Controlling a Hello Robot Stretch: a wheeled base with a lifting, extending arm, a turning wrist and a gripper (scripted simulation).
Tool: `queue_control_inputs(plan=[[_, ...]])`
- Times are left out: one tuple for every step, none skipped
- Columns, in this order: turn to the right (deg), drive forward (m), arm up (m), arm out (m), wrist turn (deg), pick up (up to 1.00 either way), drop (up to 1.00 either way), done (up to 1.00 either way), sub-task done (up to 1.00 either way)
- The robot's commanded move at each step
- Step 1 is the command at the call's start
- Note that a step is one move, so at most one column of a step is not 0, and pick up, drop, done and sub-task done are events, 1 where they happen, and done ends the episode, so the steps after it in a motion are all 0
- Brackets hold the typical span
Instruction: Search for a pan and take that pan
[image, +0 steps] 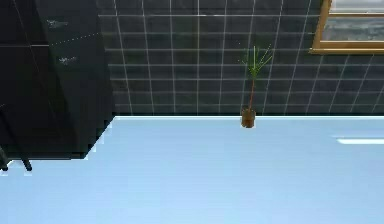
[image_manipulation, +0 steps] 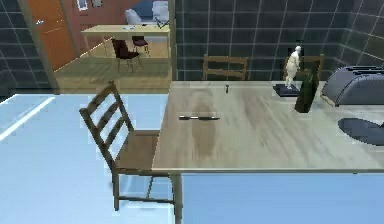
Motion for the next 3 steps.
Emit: queue_control_inputs(plan=[[0.0, 0.3, 0.0, 0.0, 0.0, 0.0, 0.0, 0.0, 0.0], [-45.0, 0.0, 0.0, 0.0, 0.0, 0.0, 0.0, 0.0, 0.0], [-42.0, 0.0, 0.0, 0.0, 0.0, 0.0, 0.0, 0.0, 0.0]])
